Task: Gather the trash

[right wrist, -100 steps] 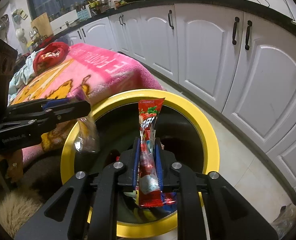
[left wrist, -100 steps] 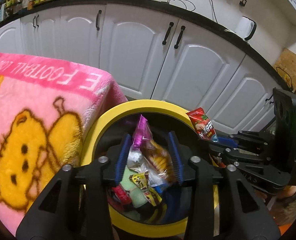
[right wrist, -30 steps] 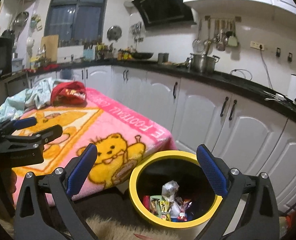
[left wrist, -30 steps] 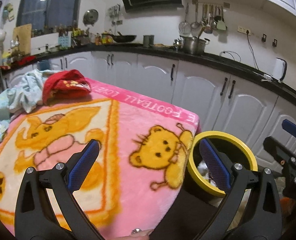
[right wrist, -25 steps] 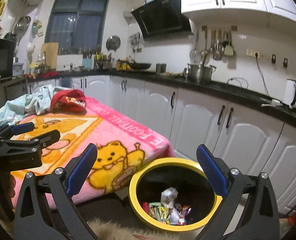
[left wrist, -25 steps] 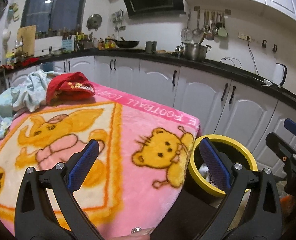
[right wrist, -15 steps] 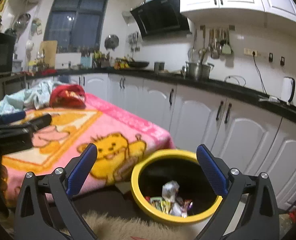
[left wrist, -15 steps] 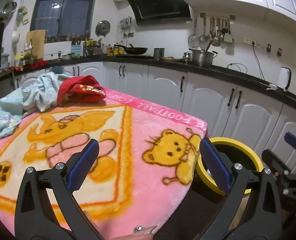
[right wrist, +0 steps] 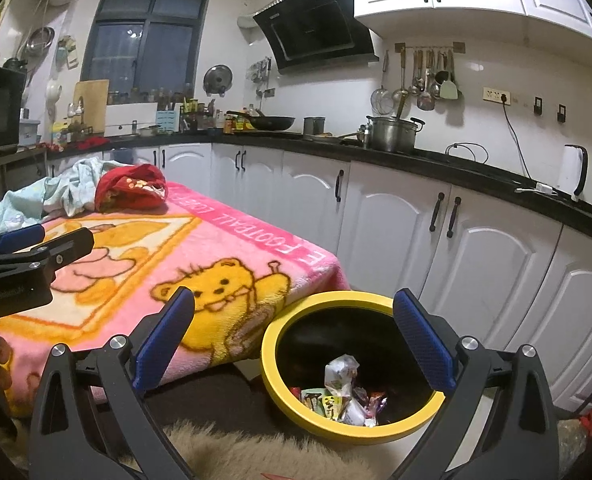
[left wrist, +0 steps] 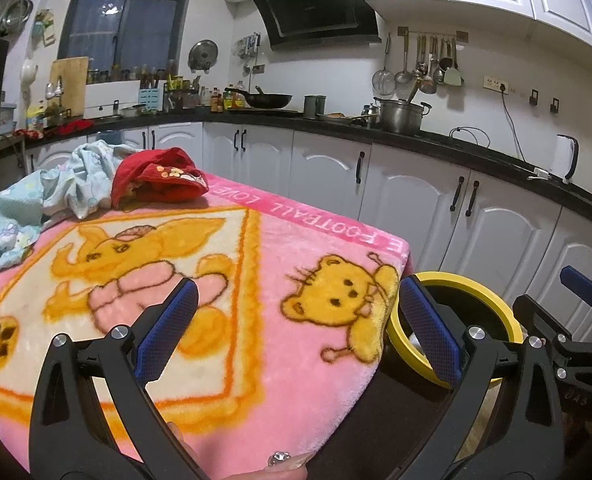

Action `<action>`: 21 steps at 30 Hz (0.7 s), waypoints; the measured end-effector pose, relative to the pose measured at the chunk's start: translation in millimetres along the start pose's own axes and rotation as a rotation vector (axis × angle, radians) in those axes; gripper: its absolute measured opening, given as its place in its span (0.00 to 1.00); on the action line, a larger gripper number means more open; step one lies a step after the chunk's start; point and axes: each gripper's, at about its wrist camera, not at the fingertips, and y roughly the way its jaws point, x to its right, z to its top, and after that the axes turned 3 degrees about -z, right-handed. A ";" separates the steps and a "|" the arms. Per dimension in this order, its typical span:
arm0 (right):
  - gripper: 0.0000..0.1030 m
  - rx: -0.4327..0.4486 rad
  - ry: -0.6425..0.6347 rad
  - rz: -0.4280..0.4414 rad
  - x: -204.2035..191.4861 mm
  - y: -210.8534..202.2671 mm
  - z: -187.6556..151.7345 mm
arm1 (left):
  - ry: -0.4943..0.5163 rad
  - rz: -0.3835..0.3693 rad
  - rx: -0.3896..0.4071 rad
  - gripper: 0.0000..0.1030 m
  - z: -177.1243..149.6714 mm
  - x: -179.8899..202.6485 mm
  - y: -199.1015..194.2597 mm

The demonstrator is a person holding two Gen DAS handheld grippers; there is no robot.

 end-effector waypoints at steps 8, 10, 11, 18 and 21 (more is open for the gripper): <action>0.94 0.001 -0.001 0.000 -0.6 -0.5 0.3 | -0.001 -0.003 0.001 0.90 0.0 0.4 -0.4; 0.94 0.001 -0.001 0.001 -0.6 -0.5 0.3 | -0.001 -0.007 0.000 0.90 0.1 0.2 0.0; 0.94 0.002 0.000 0.000 -0.7 -0.7 0.4 | -0.001 -0.005 0.001 0.90 -0.2 0.4 -0.5; 0.94 0.002 -0.002 0.000 -1.4 -1.3 0.9 | -0.003 -0.002 0.003 0.90 0.1 0.1 -0.4; 0.94 0.002 -0.001 0.001 -1.2 -0.9 0.7 | -0.001 -0.001 0.001 0.90 -0.2 0.0 -0.1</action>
